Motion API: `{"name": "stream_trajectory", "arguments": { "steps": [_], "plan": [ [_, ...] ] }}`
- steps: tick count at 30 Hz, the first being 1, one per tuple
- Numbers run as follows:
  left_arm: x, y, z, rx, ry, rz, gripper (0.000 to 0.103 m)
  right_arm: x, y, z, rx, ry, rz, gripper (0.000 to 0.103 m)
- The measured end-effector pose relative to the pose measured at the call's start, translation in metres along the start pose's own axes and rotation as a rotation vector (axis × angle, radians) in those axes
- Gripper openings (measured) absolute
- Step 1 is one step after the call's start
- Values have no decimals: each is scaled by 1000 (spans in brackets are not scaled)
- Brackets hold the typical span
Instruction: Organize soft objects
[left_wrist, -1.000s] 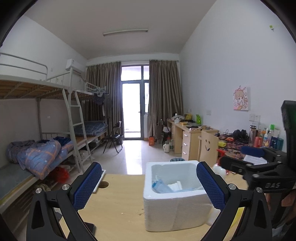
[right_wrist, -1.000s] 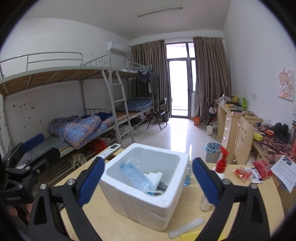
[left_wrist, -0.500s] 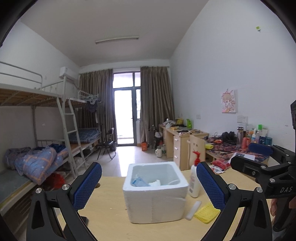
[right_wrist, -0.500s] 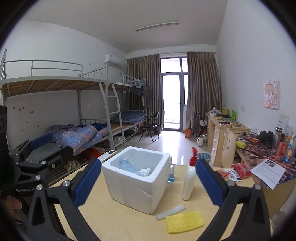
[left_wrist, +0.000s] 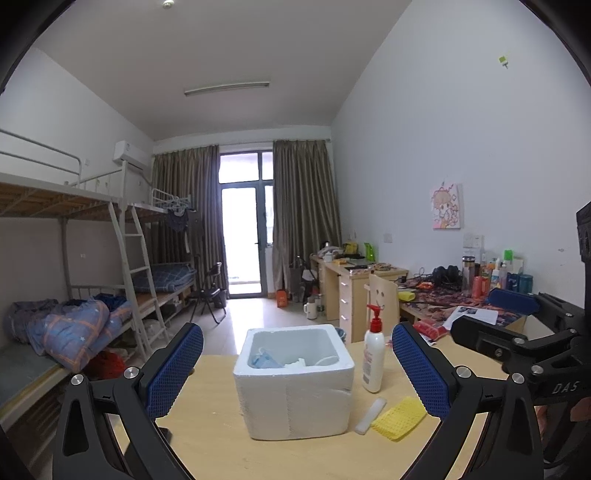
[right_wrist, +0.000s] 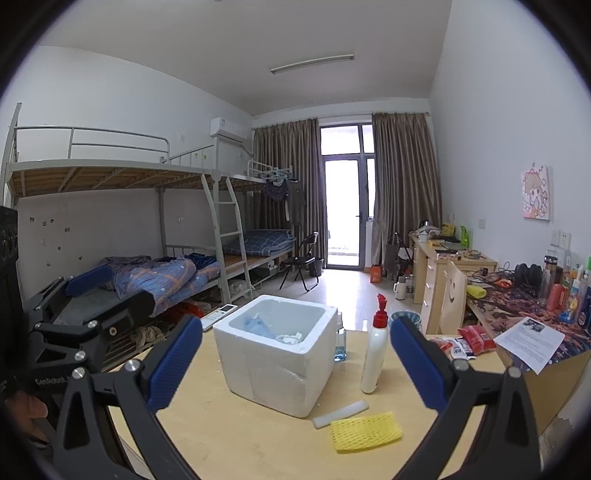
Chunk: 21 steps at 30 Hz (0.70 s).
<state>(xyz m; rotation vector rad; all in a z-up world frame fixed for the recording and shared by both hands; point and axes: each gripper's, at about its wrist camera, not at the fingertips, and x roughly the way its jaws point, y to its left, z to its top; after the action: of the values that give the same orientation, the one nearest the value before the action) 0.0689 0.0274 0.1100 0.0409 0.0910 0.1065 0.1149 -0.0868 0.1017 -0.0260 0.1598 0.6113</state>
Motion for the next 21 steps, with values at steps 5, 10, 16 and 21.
{"name": "stream_trajectory", "arguments": {
  "steps": [5,10,16,21],
  "plan": [
    [2,-4,-9,-2,2,-25,102,-5,-3,-14,8,-6,-28,103],
    [4,-7,-24,0,3,-27,102,-4,-7,-27,16,10,-44,103],
    [2,-5,-47,-23,1,-34,102,-8,-14,-49,21,24,-71,103],
    [8,-1,-64,-62,15,-64,102,-13,-21,-70,41,12,-94,103]
  ]
}}
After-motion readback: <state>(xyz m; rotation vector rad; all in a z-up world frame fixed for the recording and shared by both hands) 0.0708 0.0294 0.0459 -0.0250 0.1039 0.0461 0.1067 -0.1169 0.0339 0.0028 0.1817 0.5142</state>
